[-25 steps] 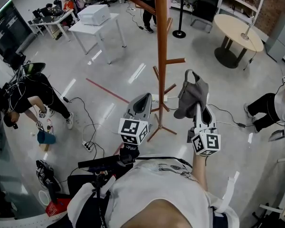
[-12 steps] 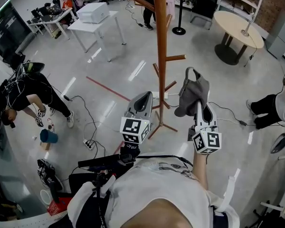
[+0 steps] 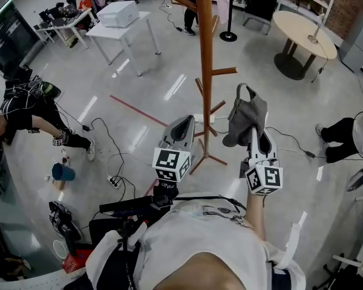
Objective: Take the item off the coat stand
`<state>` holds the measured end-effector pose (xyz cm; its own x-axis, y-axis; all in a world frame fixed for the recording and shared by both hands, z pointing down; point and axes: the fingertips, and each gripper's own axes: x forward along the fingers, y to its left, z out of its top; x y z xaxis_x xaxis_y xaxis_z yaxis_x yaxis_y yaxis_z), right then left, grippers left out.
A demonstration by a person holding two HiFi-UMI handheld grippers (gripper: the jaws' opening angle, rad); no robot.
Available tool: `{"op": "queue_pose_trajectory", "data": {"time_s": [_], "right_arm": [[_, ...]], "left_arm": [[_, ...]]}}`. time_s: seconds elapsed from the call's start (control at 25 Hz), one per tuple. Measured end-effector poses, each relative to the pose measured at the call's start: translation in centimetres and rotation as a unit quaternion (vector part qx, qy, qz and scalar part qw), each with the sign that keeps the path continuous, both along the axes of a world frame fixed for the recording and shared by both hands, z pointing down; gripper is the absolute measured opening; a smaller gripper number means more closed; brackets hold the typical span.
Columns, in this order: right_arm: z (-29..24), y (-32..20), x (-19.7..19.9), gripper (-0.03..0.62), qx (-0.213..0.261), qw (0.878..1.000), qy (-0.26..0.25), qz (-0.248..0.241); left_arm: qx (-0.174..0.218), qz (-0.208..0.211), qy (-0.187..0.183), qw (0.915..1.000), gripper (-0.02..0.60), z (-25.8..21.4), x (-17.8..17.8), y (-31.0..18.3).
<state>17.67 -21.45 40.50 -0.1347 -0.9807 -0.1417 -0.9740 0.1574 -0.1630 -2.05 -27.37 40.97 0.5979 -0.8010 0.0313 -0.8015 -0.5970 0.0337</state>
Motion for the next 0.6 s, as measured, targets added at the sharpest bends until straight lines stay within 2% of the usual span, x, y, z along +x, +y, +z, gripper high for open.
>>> {"op": "queue_pose_trajectory", "data": {"time_s": [0.6], "right_arm": [[-0.07,-0.32,-0.15,0.049,-0.003,1.0,0.009,0.001]], "left_arm": [[0.001,0.007,0.0,1.0,0.002,-0.16,0.21,-0.47]]}}
